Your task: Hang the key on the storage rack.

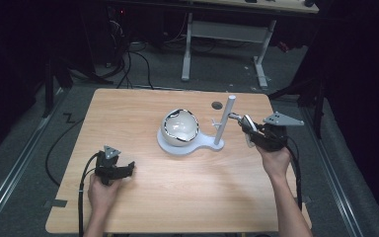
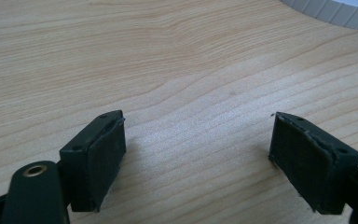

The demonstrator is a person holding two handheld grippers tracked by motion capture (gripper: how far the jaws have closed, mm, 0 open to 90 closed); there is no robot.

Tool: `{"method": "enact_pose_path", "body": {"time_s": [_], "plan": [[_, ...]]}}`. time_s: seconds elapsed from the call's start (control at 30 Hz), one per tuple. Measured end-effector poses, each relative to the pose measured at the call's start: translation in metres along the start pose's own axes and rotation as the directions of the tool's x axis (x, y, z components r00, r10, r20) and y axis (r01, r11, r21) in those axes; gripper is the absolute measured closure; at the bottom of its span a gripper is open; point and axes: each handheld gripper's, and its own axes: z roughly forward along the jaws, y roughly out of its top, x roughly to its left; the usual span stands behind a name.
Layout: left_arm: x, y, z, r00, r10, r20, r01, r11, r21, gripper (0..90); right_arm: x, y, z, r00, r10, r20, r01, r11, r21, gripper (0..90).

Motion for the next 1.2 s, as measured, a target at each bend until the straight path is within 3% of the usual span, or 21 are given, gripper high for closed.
{"method": "enact_pose_path", "body": {"time_s": [0.3,1.2], "plan": [[0.0,0.0,0.0,1.0,0.001,0.0,-0.001,1.0,0.001,18.8,0.007,-0.008,0.009,0.9999,0.005,0.015,-0.005,1.0,-0.021,71.3],[0.0,0.0,0.0,1.0,-0.001,0.0,0.001,1.0,-0.001,18.9,0.011,-0.018,0.025,0.9998,0.006,0.02,-0.006,1.0,0.02,68.7]]}}
